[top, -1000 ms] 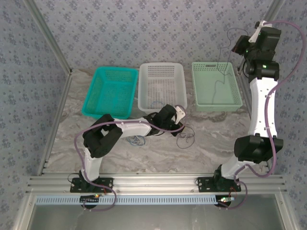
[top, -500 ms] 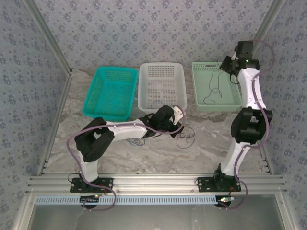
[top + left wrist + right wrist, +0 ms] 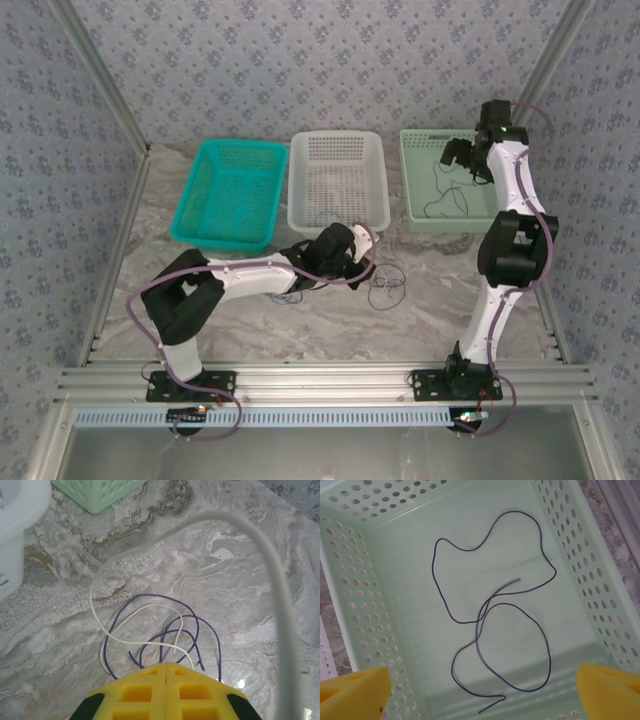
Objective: Untangle the cables
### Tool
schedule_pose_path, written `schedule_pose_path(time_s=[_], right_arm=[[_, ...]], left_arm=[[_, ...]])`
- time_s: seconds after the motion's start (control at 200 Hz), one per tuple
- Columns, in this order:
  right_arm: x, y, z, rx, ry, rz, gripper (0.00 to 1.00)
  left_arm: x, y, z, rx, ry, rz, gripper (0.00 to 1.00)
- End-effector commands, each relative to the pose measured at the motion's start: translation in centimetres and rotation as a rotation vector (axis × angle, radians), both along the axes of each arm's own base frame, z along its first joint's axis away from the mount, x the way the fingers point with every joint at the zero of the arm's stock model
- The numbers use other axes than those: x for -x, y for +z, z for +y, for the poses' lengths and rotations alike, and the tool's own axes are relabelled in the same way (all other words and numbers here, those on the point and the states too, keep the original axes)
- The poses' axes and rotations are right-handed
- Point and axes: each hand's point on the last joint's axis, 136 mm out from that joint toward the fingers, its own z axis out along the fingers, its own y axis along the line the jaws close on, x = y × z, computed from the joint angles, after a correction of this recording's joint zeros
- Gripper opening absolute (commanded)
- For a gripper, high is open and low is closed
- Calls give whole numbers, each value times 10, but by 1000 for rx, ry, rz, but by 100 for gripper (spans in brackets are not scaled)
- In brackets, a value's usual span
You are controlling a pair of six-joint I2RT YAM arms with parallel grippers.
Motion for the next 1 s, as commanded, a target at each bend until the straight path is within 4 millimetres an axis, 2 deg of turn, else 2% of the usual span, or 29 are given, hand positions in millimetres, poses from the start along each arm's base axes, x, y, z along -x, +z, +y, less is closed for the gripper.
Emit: schedule_pose_path(time_s=[0.0,0.135,0.25,0.425,0.435,0.465,0.535,0.705,0.854,0.994], right_arm=[[24,29,1,32,2,-40,97],[43,48,27,-65,8,-171,95],[65,52,70,-83,108,-254,92],[114,34,133,-50,342,-261,90],[120,25,136,-53,359,-246,89],[130,16,147,-60,415,-244,89],[152,6,165,-74,515,-259,89],[192,-21,172,-105,567,-253,89],[219,-19,198,-147,691,-354,90],[226,-22,217,-123,767,-405,97]], left_arm=[[1,25,3,49,19,-27,0],[1,31,7,63,27,-35,0],[2,38,7,78,23,-37,0],[1,51,13,115,43,-37,0],[1,52,14,118,45,-37,0],[0,57,15,132,51,-39,0],[0,67,19,153,54,-40,0],[5,79,28,146,37,-52,1],[8,78,35,134,30,-43,1],[11,81,35,143,19,-34,2]])
